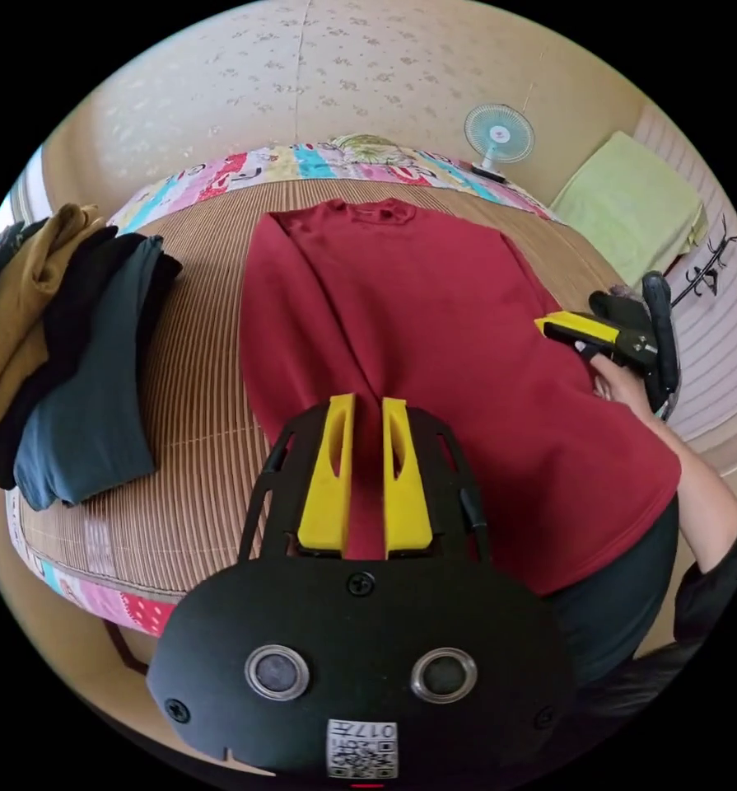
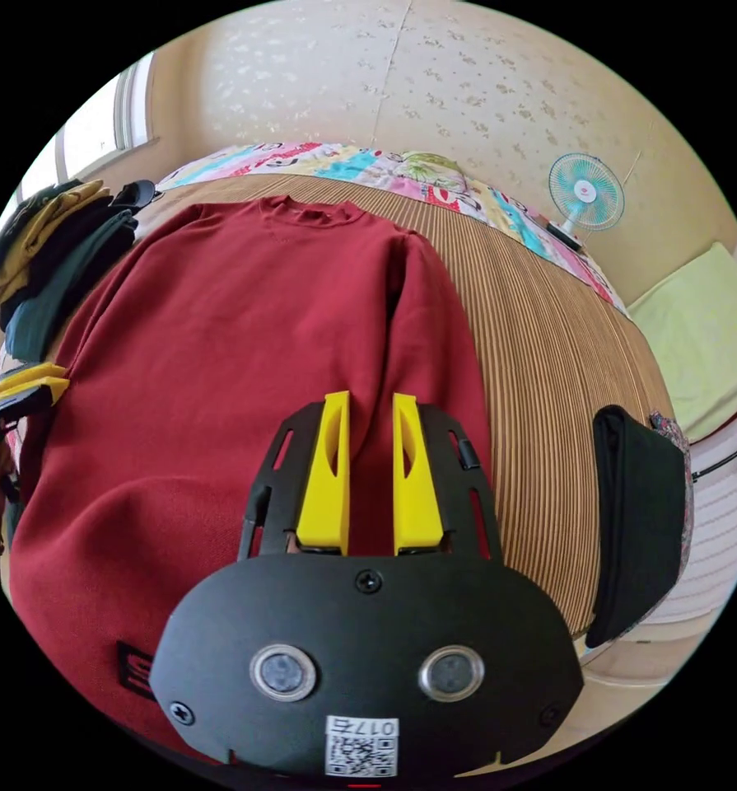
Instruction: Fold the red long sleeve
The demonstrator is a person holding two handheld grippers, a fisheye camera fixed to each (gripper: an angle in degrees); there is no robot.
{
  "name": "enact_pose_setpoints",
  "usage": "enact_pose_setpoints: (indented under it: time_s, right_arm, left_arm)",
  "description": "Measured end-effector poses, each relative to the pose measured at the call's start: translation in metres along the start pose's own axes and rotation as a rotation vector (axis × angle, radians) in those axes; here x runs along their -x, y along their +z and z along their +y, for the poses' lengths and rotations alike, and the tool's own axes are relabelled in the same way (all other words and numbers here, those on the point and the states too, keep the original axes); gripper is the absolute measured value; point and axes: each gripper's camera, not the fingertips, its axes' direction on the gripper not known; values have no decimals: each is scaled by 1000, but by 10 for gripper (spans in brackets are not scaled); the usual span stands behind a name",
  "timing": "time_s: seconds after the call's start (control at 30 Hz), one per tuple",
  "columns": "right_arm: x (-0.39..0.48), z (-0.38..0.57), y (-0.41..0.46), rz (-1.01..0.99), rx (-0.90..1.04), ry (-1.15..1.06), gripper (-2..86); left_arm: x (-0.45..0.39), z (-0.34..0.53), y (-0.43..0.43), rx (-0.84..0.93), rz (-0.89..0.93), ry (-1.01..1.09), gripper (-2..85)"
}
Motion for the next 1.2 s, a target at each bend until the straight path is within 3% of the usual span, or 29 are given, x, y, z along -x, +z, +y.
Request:
enact_pose_setpoints:
  time_s: [0.1, 0.23, 0.3, 0.4, 0.47, 0.6, 0.7, 0.77, 0.9, 1.03, 1.2]
  right_arm:
    - [3, 23, 6, 46, -45, -12, 72]
    - [43, 53, 19, 282, -92, -114, 47]
    - [63, 65, 30, 397, -103, -167, 39]
    - [45, 75, 34, 362, -98, -125, 35]
    - [38, 82, 35, 350, -103, -121, 35]
    - [31, 98, 41, 375, -105, -128, 34]
    - [17, 104, 41, 346, -94, -117, 34]
    - [5, 104, 44, 308, -66, -102, 32]
    - [-31, 98, 51, 223, -29, -21, 29]
    - [-64, 81, 63, 176, -13, 45, 27]
    - [-71, 57, 78, 238, -30, 37, 25]
  left_arm:
    - [49, -6, -62, -111, 41, -136, 9]
    - [121, 8, -138, -232, -186, -367, 16]
    - [133, 32, -166, -330, -225, -476, 25]
    - [108, 65, -189, -494, -191, -477, 50]
    - [76, 61, -175, -480, -140, -405, 63]
    - [4, 13, -83, -182, 44, -195, 71]
    - [-23, -13, -45, -164, 113, -147, 57]
    - [-33, -38, -28, -154, 67, -125, 44]
    - [-43, -114, 76, 124, -151, -56, 24]
    - [-66, -145, 114, 6, -340, 114, 1]
    - [-73, -182, 141, -33, -483, 95, -6]
